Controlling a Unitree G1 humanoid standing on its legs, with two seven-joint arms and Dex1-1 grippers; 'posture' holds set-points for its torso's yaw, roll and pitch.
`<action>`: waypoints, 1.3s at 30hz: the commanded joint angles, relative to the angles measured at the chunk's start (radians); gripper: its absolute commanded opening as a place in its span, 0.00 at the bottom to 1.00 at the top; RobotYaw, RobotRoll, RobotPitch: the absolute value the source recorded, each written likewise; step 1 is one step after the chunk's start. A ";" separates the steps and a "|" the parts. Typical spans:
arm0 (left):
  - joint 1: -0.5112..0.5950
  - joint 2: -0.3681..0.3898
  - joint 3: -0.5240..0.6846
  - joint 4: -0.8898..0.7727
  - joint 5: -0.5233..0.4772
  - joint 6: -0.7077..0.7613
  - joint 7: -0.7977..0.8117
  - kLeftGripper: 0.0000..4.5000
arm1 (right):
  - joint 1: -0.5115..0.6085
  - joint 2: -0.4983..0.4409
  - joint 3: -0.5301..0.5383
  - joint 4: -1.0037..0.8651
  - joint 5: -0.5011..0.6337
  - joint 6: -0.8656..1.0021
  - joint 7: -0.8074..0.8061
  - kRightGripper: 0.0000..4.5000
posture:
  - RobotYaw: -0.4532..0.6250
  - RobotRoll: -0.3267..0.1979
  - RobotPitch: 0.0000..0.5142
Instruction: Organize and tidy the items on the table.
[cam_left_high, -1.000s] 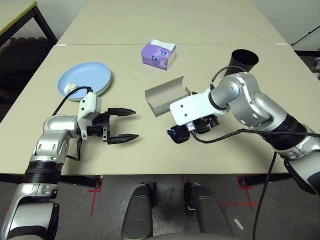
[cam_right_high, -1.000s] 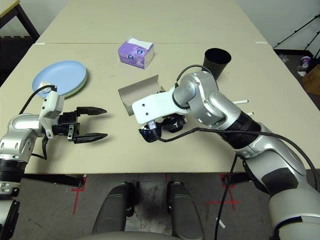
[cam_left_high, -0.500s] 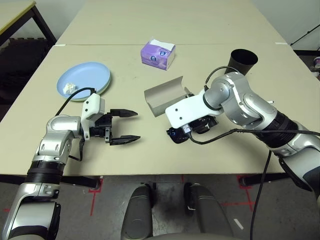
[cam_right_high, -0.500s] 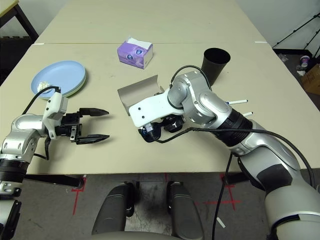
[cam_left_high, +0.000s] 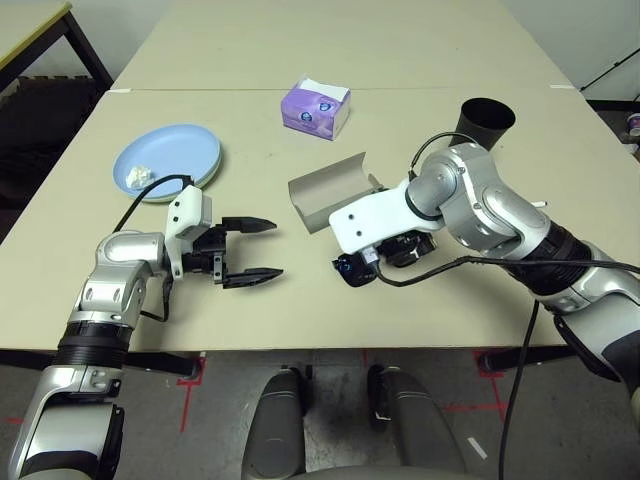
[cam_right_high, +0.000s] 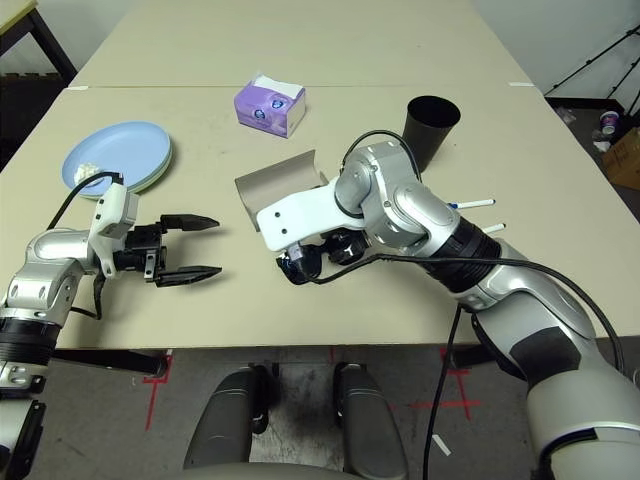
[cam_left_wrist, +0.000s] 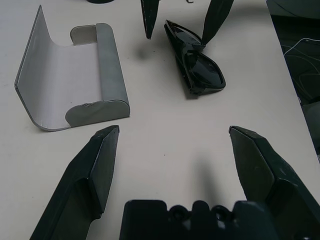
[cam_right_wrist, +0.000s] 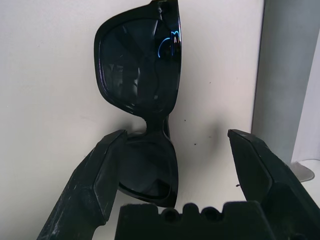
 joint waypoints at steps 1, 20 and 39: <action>0.005 0.002 -0.012 -0.001 0.013 -0.010 -0.009 1.00 | 0.004 0.006 0.015 -0.017 -0.006 0.012 0.009 1.00 | 0.44 0.62 0.34; 0.024 0.014 -0.017 0.002 0.031 -0.045 -0.022 1.00 | 0.036 0.019 0.032 -0.009 -0.048 -0.006 -0.011 1.00 | 0.45 0.62 0.34; 0.031 0.023 -0.016 -0.004 0.032 -0.044 -0.020 1.00 | 0.045 0.028 0.032 0.007 -0.052 -0.022 -0.017 0.48 | 0.46 0.62 0.33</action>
